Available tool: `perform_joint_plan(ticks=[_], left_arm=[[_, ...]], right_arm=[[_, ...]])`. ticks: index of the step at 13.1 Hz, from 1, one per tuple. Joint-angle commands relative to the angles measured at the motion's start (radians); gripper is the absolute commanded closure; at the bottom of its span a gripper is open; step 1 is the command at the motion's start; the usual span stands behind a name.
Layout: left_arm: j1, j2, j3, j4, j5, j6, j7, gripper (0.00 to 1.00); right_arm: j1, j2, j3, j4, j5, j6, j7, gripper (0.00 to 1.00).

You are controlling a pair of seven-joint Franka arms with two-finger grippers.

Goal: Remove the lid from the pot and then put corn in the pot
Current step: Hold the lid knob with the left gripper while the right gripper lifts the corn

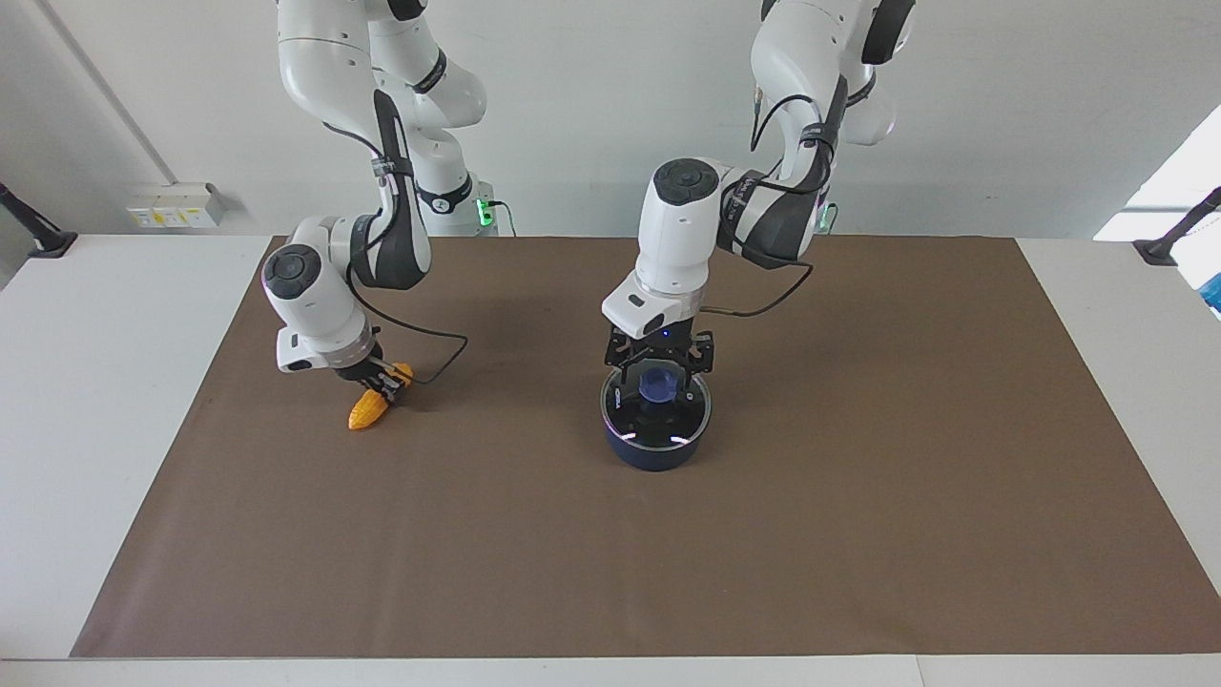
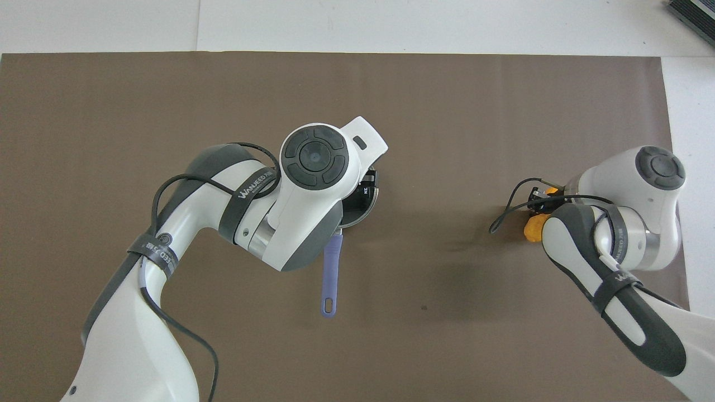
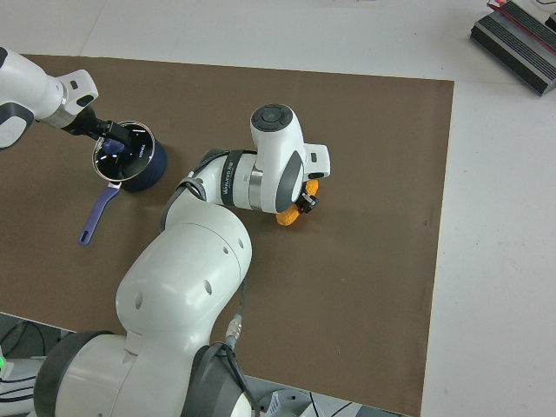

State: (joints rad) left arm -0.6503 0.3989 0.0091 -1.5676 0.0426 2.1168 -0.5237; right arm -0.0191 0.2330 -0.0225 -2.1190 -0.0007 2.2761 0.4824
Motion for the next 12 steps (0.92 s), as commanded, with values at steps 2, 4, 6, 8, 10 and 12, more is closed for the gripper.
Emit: perform_joint_plan(ticks=[2, 4, 6, 8, 10, 12], left_arm=[[-0.008, 0.011, 0.012, 0.001, 0.022, 0.008, -0.016, 0.00], [-0.005, 0.009, 0.012, -0.006, 0.022, 0.014, -0.013, 0.01], [-0.006, 0.008, 0.011, -0.025, 0.020, 0.031, -0.013, 0.03], [-0.006, 0.003, 0.011, -0.037, 0.020, 0.031, -0.012, 0.13], [-0.008, 0.001, 0.011, -0.038, 0.020, 0.028, -0.012, 0.25], [-0.006, 0.001, 0.012, -0.037, 0.020, 0.025, -0.012, 0.42]], right_arm=[[-0.004, -0.003, 0.006, 0.040, 0.004, 0.014, 0.018, 1.00], [-0.007, -0.014, 0.004, 0.077, 0.002, 0.010, 0.005, 1.00], [-0.007, -0.035, 0.004, 0.108, 0.002, -0.026, 0.002, 1.00], [-0.007, -0.073, 0.006, 0.146, 0.002, -0.105, -0.011, 1.00], [-0.005, -0.096, 0.004, 0.201, 0.002, -0.200, -0.056, 1.00], [-0.007, -0.103, 0.004, 0.270, 0.002, -0.295, -0.097, 1.00]])
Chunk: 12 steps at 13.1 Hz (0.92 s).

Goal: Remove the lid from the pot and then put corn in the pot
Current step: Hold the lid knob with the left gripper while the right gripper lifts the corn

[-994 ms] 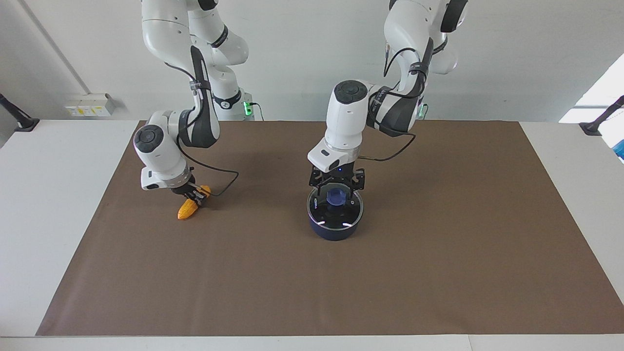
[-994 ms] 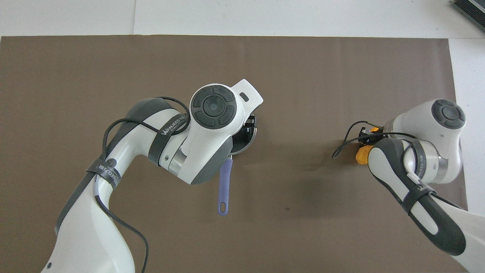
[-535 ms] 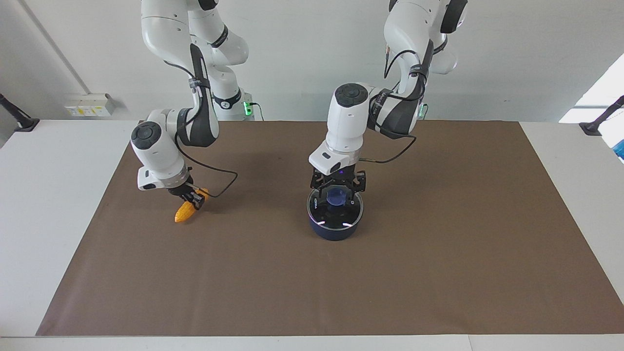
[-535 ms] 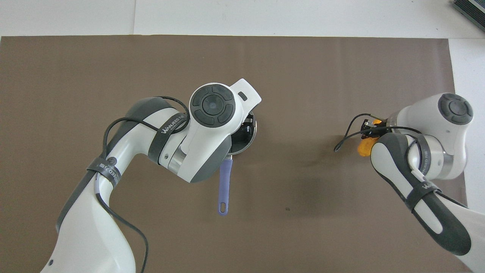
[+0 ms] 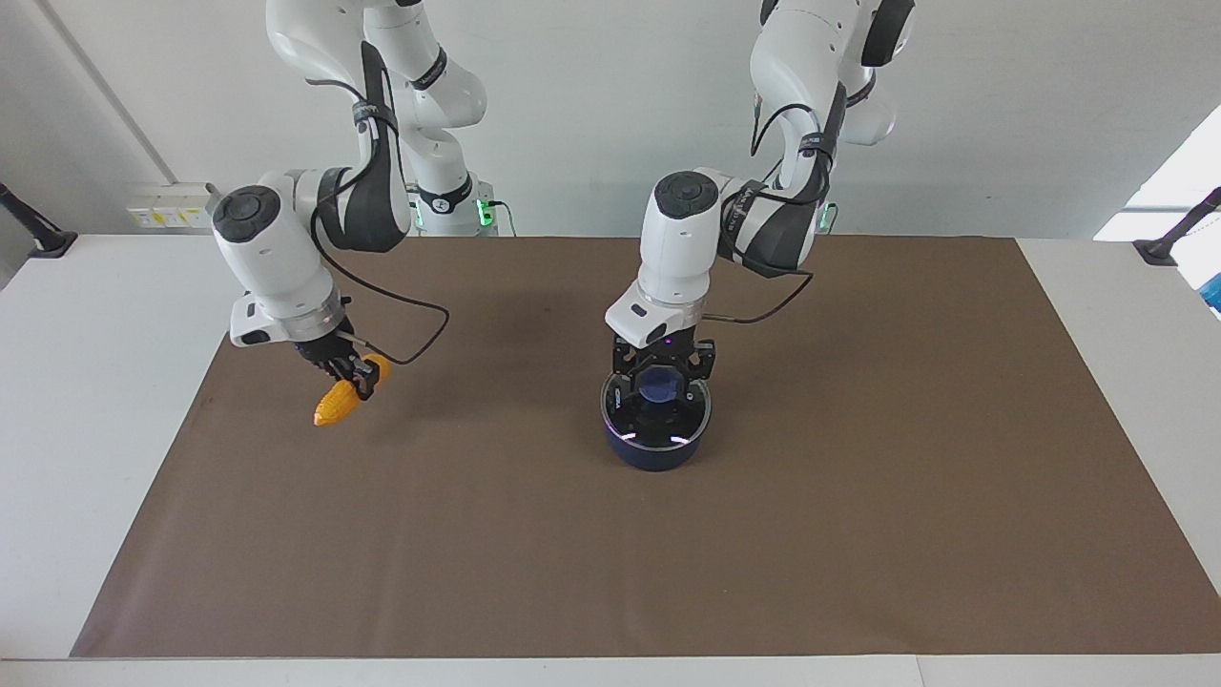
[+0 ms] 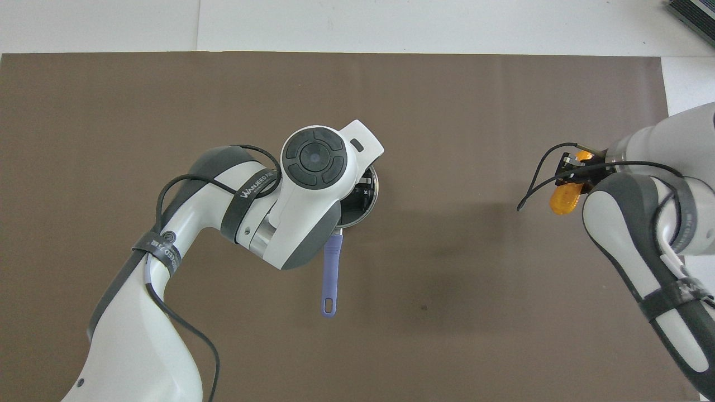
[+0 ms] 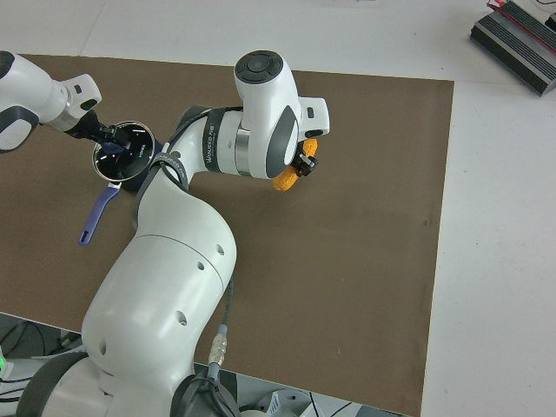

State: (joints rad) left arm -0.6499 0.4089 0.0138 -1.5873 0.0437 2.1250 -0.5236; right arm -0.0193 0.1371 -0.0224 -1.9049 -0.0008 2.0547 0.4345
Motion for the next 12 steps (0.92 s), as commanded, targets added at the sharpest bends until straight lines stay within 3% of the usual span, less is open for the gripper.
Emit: perform_joint_plan(ticks=[1, 2, 5, 12], left_arm=[[-0.007, -0.010, 0.009, -0.017, 0.021, 0.016, -0.012, 0.50], [-0.007, -0.009, 0.009, -0.017, 0.021, 0.010, -0.012, 0.59], [-0.010, -0.010, 0.009, -0.014, 0.038, 0.006, -0.012, 0.69], [-0.005, -0.073, 0.011, 0.000, 0.048, -0.031, -0.006, 0.80]], right_arm=[[-0.005, -0.011, 0.004, 0.091, -0.001, -0.111, -0.077, 1.00], [-0.007, -0.014, 0.004, 0.112, -0.001, -0.134, -0.104, 1.00], [-0.008, -0.028, 0.004, 0.122, -0.001, -0.159, -0.140, 1.00], [-0.010, -0.047, 0.004, 0.122, 0.016, -0.172, -0.331, 1.00]])
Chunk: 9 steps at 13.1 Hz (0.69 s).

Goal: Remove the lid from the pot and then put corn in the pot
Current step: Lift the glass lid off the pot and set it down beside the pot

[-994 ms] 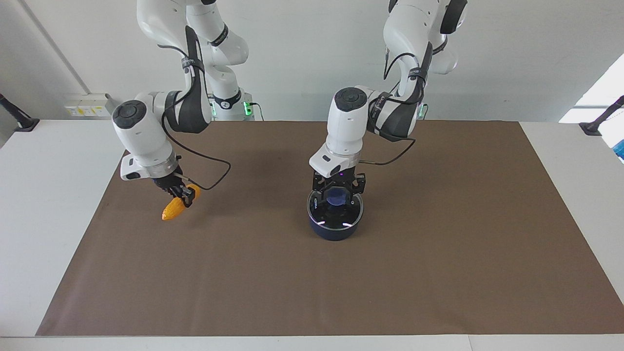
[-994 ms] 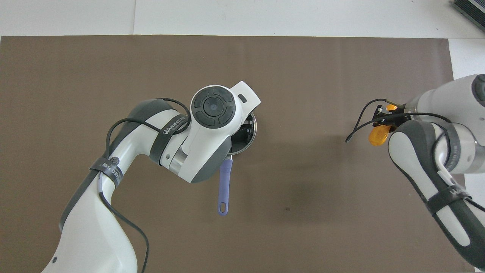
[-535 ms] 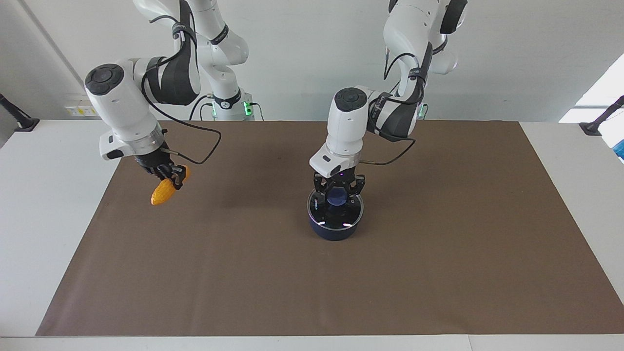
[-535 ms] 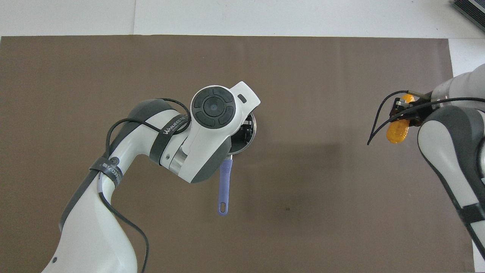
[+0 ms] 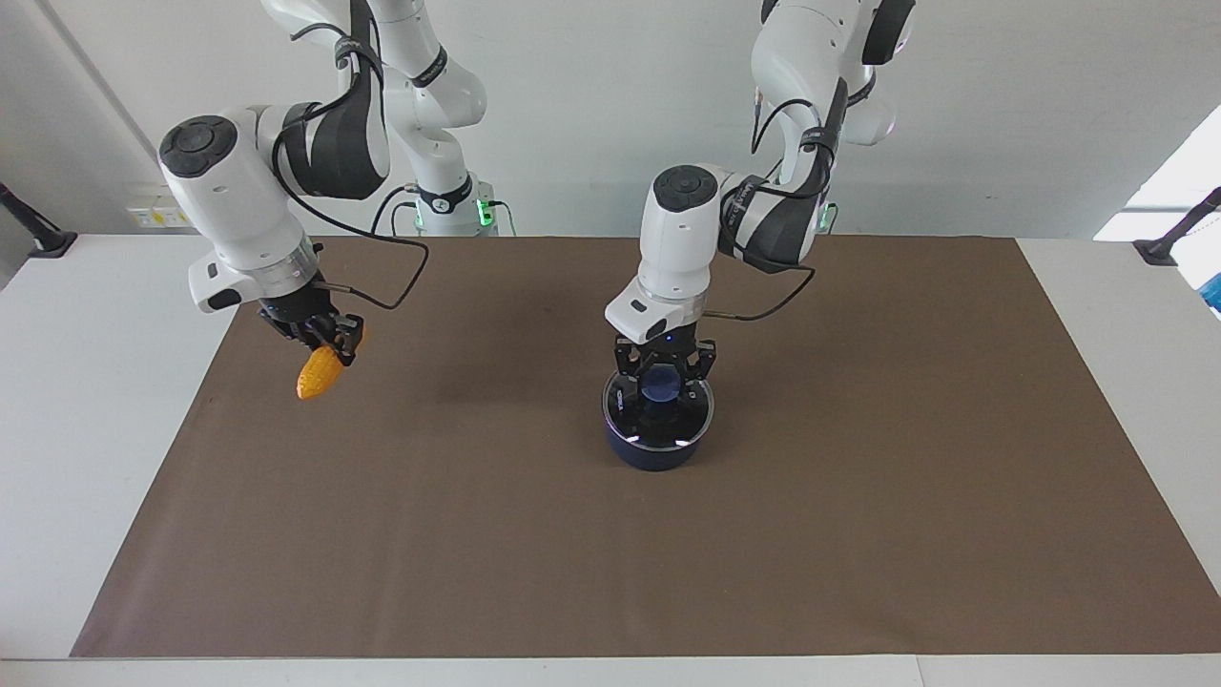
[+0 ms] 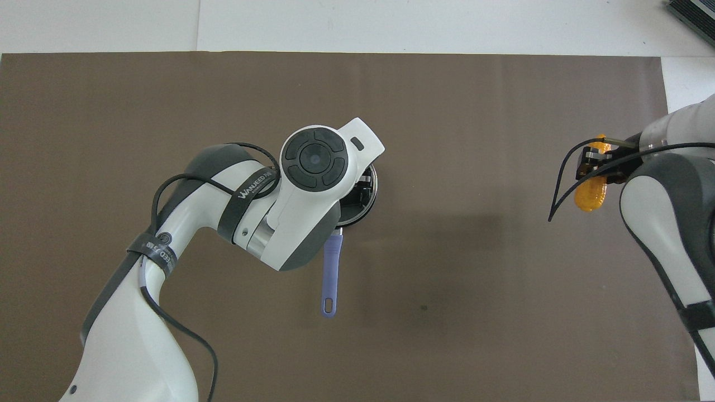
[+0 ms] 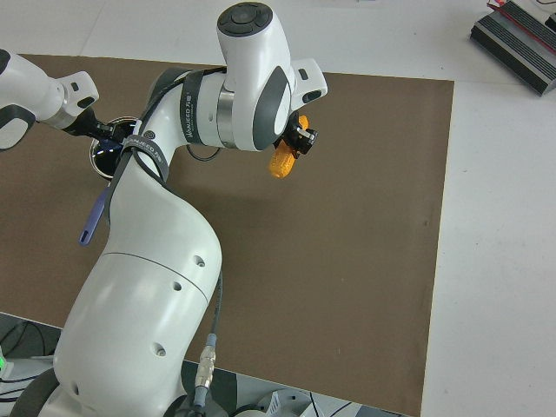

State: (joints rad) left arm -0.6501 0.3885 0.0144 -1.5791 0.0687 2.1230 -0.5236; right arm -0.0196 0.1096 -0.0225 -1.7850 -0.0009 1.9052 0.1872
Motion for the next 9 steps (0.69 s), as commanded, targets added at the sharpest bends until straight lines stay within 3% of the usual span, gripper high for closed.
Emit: perform_joint_plan(ticks=[1, 4, 9], left_arm=[[-0.003, -0.077, 0.012, -0.012, 0.025, -0.047, -0.003, 0.86], [0.055, -0.132, 0.019, -0.030, 0.022, -0.115, 0.120, 1.00], [0.183, -0.171, 0.019, -0.071, 0.022, -0.103, 0.276, 1.00]], right_arm=[[-0.010, -0.036, 0.006, 0.003, 0.021, -0.023, -0.101, 1.00], [-0.007, -0.074, 0.015, 0.003, 0.018, -0.072, -0.126, 1.00], [0.056, -0.091, 0.024, -0.005, -0.001, -0.110, -0.209, 1.00]])
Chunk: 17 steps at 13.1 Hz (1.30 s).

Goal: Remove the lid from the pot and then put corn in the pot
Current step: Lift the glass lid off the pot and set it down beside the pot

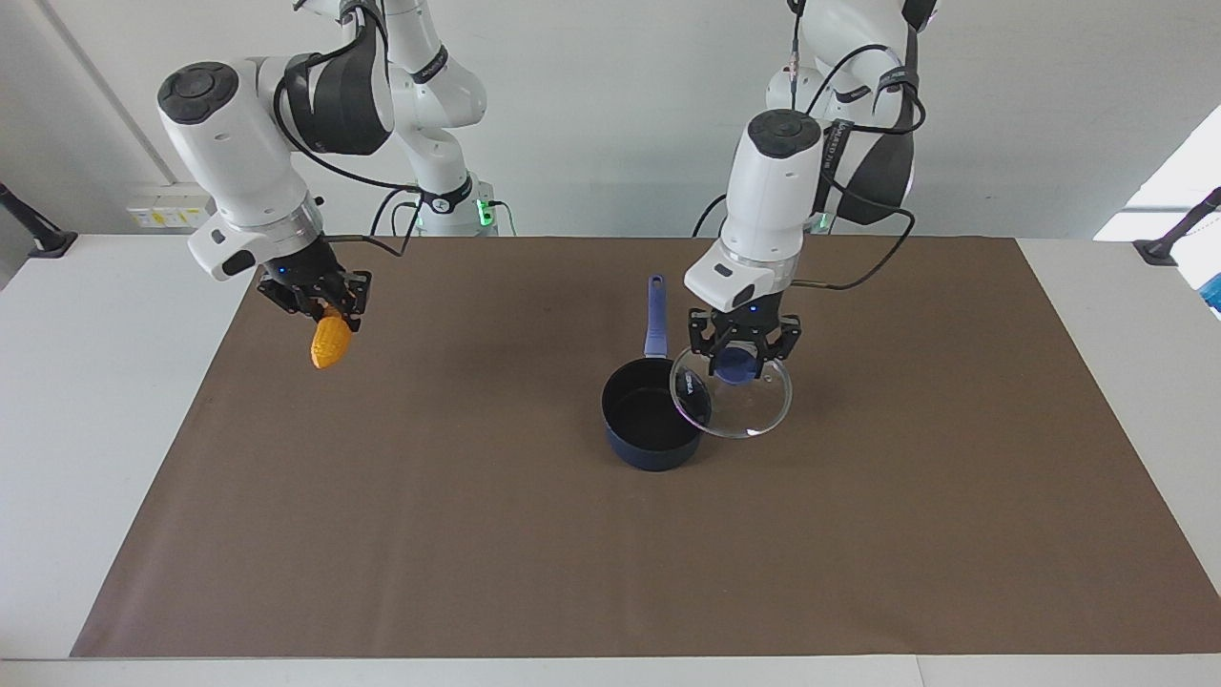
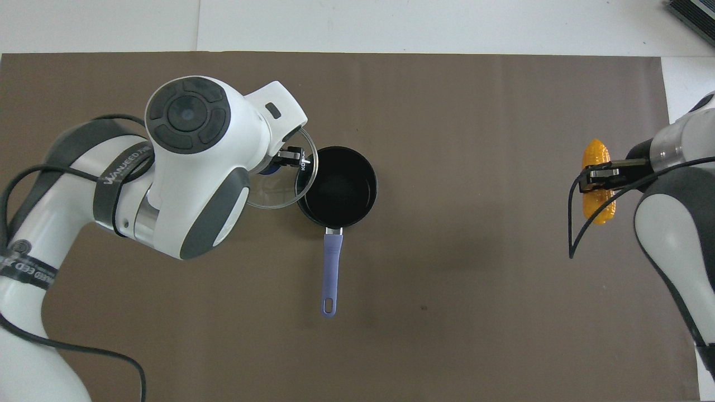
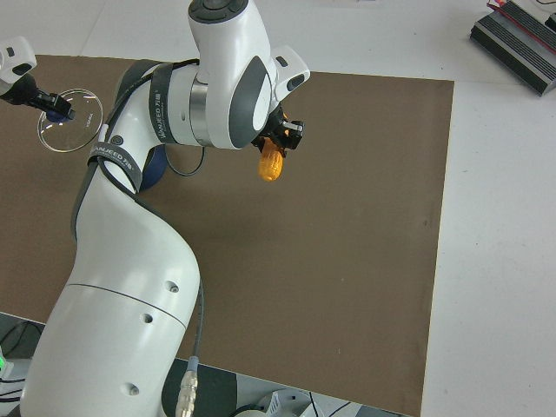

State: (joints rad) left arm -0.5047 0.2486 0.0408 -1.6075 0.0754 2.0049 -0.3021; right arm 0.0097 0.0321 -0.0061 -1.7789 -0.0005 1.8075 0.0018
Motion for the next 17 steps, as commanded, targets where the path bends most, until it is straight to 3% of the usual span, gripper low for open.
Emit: perform_joint_plan(ticks=[1, 5, 10, 14, 17], left_arm=[[0.072, -0.034, -0.010, -0.064, 0.008, 0.035, 0.101, 1.00], [0.165, -0.083, -0.010, -0.199, -0.041, 0.118, 0.257, 1.00], [0.328, -0.080, -0.010, -0.259, -0.063, 0.133, 0.420, 1.00], [0.451, -0.031, -0.010, -0.259, -0.136, 0.208, 0.592, 1.00], [0.500, 0.012, -0.010, -0.256, -0.143, 0.267, 0.672, 1.00]], right_arm=[[0.071, -0.018, 0.008, -0.014, -0.010, -0.010, -0.013, 1.00], [0.226, -0.014, 0.008, -0.025, -0.035, 0.012, 0.162, 1.00], [0.416, 0.035, 0.011, -0.028, -0.030, 0.071, 0.429, 1.00], [0.501, 0.132, 0.015, -0.008, -0.012, 0.226, 0.563, 1.00], [0.532, 0.253, 0.017, 0.117, 0.035, 0.268, 0.603, 1.00]])
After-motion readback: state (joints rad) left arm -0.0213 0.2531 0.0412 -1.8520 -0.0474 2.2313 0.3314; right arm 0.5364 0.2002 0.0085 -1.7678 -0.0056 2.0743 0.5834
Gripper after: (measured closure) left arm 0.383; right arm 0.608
